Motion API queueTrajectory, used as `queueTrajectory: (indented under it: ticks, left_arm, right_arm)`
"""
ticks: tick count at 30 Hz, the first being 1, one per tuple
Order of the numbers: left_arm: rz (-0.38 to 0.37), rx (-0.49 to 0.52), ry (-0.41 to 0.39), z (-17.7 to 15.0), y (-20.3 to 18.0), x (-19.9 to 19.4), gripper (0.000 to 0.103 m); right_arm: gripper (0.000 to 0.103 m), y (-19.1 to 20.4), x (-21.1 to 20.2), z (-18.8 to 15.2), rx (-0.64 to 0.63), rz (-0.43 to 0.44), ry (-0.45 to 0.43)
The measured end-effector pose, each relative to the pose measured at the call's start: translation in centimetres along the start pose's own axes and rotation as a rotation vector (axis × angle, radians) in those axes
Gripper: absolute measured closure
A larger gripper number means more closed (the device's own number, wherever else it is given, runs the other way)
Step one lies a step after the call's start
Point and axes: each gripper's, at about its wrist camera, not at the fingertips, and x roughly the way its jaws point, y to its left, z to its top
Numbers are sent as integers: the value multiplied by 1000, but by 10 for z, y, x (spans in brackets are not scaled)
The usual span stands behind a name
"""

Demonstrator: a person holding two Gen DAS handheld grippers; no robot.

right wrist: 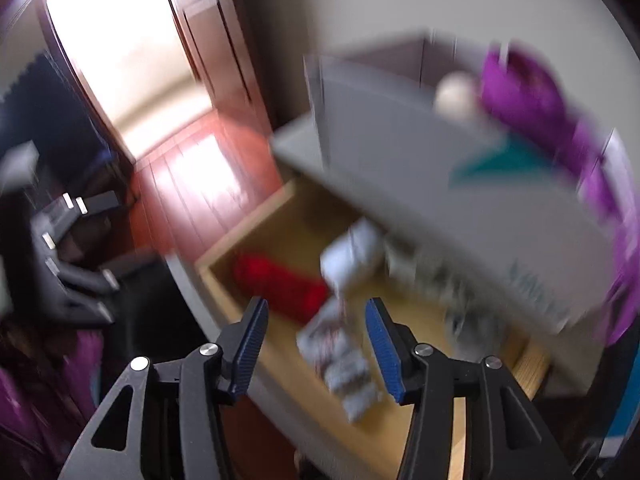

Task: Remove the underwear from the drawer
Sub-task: 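Reach the right gripper into the drawer and grasp the floral light blue underwear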

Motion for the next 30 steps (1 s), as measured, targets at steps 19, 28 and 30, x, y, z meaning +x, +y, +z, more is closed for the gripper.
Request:
queueTrajectory:
  ticks: [19,28,30]
  left_arm:
    - [-3,43,-51,1,-7,-3,2]
    - [-2,54,-49,1,-9,-3,2]
    - [-1,53,-45,1,-9,-2,2]
  right_arm:
    - [50,-7,159,-19,-50,3,430]
    - [47,-7,204,-30,-68,-22,494]
    - [47,-5,213,-31,-49,-20,493]
